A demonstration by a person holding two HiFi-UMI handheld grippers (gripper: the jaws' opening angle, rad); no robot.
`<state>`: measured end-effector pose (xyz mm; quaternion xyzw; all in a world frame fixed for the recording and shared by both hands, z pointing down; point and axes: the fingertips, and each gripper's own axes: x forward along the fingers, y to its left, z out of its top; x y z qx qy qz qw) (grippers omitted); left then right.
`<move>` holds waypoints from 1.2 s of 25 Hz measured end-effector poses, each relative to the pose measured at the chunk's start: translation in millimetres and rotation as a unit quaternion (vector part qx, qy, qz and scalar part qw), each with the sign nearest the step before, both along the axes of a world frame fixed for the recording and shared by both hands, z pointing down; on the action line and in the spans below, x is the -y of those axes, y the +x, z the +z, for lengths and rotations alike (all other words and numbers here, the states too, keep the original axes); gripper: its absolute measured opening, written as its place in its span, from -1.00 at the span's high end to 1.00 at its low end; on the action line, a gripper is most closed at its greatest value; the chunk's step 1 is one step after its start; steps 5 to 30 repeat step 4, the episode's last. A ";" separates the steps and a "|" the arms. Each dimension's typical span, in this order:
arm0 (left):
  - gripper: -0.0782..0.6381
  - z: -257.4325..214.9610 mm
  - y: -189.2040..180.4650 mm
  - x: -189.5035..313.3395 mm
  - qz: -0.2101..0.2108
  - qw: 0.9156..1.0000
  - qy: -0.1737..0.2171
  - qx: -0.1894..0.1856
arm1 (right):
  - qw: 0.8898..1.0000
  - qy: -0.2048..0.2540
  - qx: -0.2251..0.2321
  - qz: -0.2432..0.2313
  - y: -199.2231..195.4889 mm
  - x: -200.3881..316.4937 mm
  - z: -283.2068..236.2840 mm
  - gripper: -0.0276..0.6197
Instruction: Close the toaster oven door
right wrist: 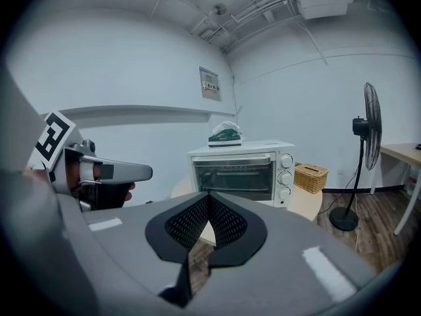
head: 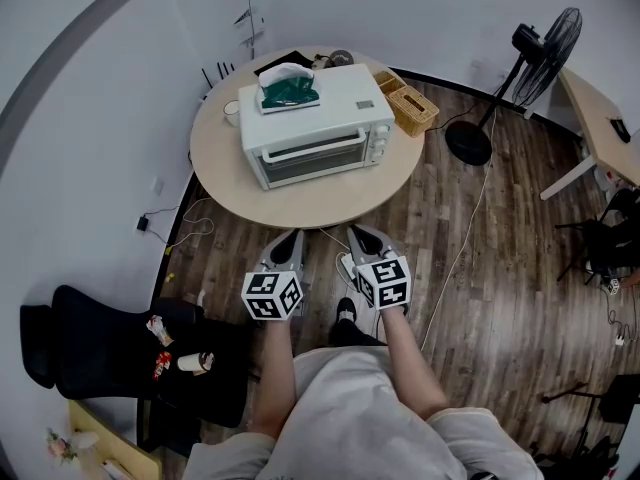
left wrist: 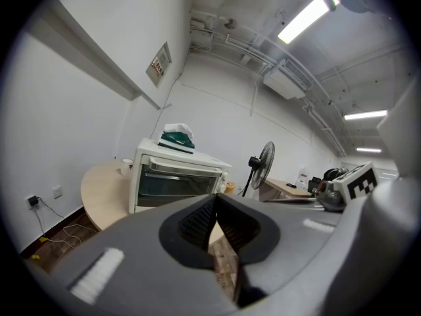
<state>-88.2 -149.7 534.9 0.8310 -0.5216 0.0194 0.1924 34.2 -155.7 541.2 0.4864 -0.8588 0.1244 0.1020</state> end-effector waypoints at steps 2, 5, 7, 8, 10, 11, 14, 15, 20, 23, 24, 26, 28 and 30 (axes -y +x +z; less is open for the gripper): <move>0.62 1.3 1.2 -0.5 0.001 1.000 -0.002 0.000 | 1.000 0.001 -0.006 -0.003 -0.2 -0.9 1.0 0.91; 0.62 2.6 2.1 -0.5 0.001 1.000 -0.002 0.001 | 1.000 0.003 -0.013 -0.007 -1.2 -1.6 2.0 0.91; 0.62 2.6 2.1 -0.5 0.001 1.000 -0.002 0.001 | 1.000 0.003 -0.013 -0.007 -1.2 -1.6 2.0 0.91; 0.62 2.6 2.1 -0.5 0.001 1.000 -0.002 0.001 | 1.000 0.003 -0.013 -0.007 -1.2 -1.6 2.0 0.91; 0.62 2.6 2.1 -0.5 0.001 1.000 -0.002 0.001 | 1.000 0.003 -0.013 -0.007 -1.2 -1.6 2.0 0.91; 0.62 2.6 2.1 -0.5 0.001 1.000 -0.002 0.001 | 1.000 0.003 -0.013 -0.007 -1.2 -1.6 2.0 0.91; 0.62 2.6 2.1 -0.5 0.001 1.000 -0.002 0.001 | 1.000 0.003 -0.013 -0.007 -1.2 -1.6 2.0 0.91; 0.62 2.6 2.1 -0.5 0.001 1.000 -0.002 0.001 | 1.000 0.003 -0.013 -0.007 -1.2 -1.6 2.0 0.91; 0.62 2.6 2.1 -0.5 0.001 1.000 -0.002 0.001 | 1.000 0.003 -0.013 -0.007 -1.2 -1.6 2.0 0.91; 0.62 2.6 2.1 -0.5 0.001 1.000 -0.002 0.001 | 1.000 0.003 -0.013 -0.007 -1.2 -1.6 2.0 0.91; 0.62 2.6 2.1 -0.5 0.001 1.000 -0.002 0.001 | 1.000 0.003 -0.013 -0.007 -1.2 -1.6 2.0 0.91; 0.62 2.6 2.1 -0.5 0.001 1.000 -0.002 0.001 | 1.000 0.003 -0.013 -0.007 -1.2 -1.6 2.0 0.91; 0.62 2.6 2.1 -0.5 0.001 1.000 -0.002 0.001 | 1.000 0.003 -0.013 -0.007 -1.2 -1.6 2.0 0.91; 0.62 2.6 2.1 -0.5 0.001 1.000 -0.002 0.001 | 1.000 0.003 -0.013 -0.007 -1.2 -1.6 2.0 0.91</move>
